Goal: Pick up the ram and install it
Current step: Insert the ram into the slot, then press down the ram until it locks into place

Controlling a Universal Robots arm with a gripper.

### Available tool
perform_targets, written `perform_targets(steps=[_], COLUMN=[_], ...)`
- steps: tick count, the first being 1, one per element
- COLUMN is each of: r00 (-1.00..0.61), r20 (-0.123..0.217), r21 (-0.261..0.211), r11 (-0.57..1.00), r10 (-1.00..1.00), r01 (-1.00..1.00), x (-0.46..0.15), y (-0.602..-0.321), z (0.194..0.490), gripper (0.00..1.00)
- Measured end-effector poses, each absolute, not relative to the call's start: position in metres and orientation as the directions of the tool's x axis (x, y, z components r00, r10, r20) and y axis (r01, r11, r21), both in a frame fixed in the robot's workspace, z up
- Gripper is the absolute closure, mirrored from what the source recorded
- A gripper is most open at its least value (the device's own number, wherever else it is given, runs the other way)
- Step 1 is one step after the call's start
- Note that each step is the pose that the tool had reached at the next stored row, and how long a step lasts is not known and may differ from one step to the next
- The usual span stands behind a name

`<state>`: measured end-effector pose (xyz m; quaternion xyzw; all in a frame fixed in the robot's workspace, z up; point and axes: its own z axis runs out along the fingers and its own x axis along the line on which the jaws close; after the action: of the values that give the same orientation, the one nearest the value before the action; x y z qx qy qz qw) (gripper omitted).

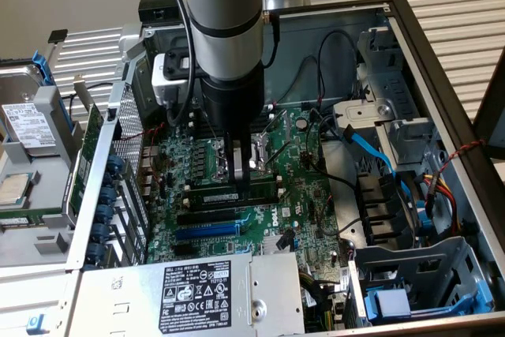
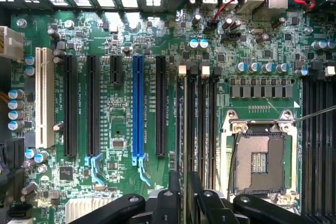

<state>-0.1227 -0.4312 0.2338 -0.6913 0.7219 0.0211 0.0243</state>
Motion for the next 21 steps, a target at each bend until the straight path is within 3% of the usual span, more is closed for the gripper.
perform_targets(steps=[21], r00=[-0.043], r20=[-0.065], r21=[-0.003], r11=[0.044], r10=[-0.997], r01=[-0.999], x=[-0.1249], y=[-0.4311], z=[0.2369], gripper=[0.79])
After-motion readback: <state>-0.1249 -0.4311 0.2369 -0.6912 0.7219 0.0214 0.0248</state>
